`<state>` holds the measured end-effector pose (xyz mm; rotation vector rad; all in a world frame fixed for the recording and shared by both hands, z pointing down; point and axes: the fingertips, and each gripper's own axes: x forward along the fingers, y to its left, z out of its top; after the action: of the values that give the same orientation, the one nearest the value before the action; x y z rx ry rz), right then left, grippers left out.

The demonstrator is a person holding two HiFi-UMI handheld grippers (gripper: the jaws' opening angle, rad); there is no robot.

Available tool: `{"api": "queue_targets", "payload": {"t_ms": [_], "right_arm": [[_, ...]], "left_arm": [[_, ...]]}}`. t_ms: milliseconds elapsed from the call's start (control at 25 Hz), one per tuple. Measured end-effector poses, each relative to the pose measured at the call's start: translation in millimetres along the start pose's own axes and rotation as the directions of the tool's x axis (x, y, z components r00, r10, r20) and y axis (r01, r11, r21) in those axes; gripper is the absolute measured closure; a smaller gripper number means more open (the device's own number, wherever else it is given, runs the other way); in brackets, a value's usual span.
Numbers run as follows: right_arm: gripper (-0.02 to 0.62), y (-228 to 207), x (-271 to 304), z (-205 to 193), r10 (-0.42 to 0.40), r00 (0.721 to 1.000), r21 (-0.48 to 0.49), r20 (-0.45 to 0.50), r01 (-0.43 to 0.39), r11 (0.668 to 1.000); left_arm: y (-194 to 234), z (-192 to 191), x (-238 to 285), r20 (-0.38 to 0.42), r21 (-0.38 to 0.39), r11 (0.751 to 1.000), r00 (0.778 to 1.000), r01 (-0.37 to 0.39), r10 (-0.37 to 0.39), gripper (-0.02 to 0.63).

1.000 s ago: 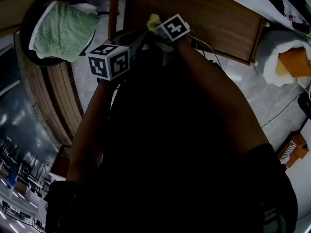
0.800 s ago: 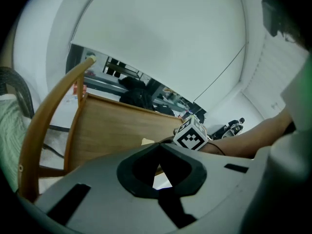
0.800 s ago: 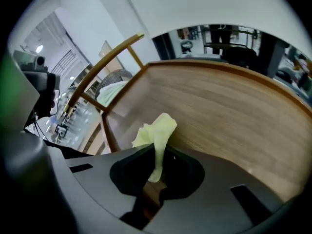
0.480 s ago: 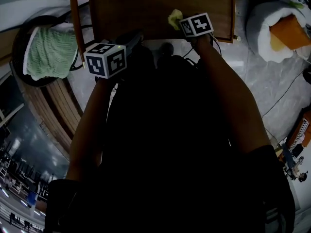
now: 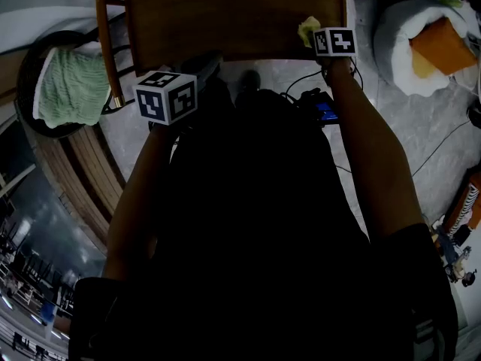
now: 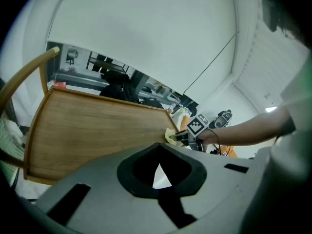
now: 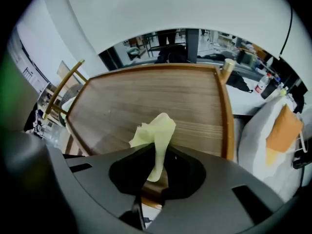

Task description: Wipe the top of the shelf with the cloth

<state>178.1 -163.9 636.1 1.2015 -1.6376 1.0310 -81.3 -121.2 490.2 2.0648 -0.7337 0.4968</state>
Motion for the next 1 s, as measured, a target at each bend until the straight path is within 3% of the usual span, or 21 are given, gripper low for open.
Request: {"api": "queue_targets", "payload": {"t_ms": [160,360,480,560,640,720,800,1000], "right_arm": [[0.546,-32,-11,-7,-0.119,0.993,-0.004,-0.025,0.119,0.993],[0.548,-64,-25,-21,-0.241,0.964,0.016,-0.112,0.244,0.97],[0.548,-76,-28,-25,-0.268,0.955,0.048,-0.129,0.276,0.96],[0.548,-72,-34,-18,-0.256,0.963,0.078,-0.085,0.263,0.962],[0.548,-45,-40,0,-0.198,0.98,0.074,0.02,0.196,0.978],[0.548,11,-40,25,-0.077,0.989,0.029,0.126,0.074,0.997],[0.548,79,-33,48,0.065,0.981,-0.017,0.183,-0.063,0.998],[0.548,255,3,79,0.355,0.92,-0.117,0.164,-0.339,0.933]], "left_arm": [[-7,-3,0,0.01,0.004,1.0,1.0,-0.008,0.008,0.595],[-12,-9,-12,0.034,-0.008,1.0,0.999,-0.028,0.028,0.595],[-9,-11,-21,0.064,-0.038,0.999,0.997,-0.036,0.039,0.595],[-6,-10,-27,0.088,-0.053,0.998,0.995,-0.037,0.041,0.595],[2,-8,-37,0.104,-0.063,0.997,0.994,-0.038,0.045,0.595],[17,-7,-52,0.11,-0.071,0.996,0.992,-0.046,0.054,0.595],[35,-7,-69,0.112,-0.079,0.995,0.991,-0.061,0.069,0.595],[77,-16,-121,0.111,-0.098,0.99,0.987,-0.104,0.115,0.595]]}}
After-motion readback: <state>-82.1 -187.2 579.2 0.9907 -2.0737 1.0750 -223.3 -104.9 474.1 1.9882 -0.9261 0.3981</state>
